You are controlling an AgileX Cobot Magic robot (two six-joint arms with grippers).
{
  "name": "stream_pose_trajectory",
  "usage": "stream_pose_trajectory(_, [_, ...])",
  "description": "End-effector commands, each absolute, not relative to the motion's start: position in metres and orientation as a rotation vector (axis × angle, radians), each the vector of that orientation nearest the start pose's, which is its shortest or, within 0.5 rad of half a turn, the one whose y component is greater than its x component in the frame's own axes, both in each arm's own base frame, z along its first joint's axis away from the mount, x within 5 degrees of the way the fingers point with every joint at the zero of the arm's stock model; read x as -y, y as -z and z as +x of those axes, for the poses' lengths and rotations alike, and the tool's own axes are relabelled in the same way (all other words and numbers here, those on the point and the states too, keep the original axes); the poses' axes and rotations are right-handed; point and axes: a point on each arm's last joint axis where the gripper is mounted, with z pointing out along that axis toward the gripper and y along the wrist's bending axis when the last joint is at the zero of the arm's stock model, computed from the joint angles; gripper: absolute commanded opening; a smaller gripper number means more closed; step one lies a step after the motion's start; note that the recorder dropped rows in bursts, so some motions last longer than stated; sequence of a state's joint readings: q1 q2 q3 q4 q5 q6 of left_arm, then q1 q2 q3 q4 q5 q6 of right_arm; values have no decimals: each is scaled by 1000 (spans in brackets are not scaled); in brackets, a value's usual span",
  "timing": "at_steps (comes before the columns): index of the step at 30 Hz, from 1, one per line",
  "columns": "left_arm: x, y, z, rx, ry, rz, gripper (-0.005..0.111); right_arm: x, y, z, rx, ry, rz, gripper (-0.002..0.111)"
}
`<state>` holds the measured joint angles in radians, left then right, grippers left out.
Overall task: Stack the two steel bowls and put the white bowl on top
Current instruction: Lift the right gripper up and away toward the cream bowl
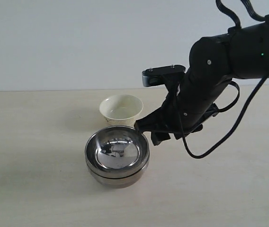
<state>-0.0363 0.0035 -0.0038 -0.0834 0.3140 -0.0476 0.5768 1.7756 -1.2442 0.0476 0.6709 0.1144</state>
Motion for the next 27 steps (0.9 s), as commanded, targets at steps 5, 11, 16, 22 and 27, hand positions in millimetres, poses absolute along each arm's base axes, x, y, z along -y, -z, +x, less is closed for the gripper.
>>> stream_pose_trajectory(5, [4, -185, 54, -1795, 138, -65, 4, -190, -241, 294, -2599, -219, -591, 48])
stream_pose_trajectory(11, [4, -185, 54, -1795, 138, -65, 4, -184, -240, 287, -2564, -198, -612, 48])
stream_pose_trajectory(16, [4, -185, 54, -1795, 138, -65, 4, -180, -238, 287, -2563, -146, -607, 48])
stream_pose_trajectory(22, [4, -185, 54, -1795, 138, -65, 4, -178, -238, 287, -2560, -125, -603, 48])
stream_pose_trajectory(27, [4, -185, 54, -1795, 138, -65, 4, -180, -240, 290, -2534, -158, -557, 48])
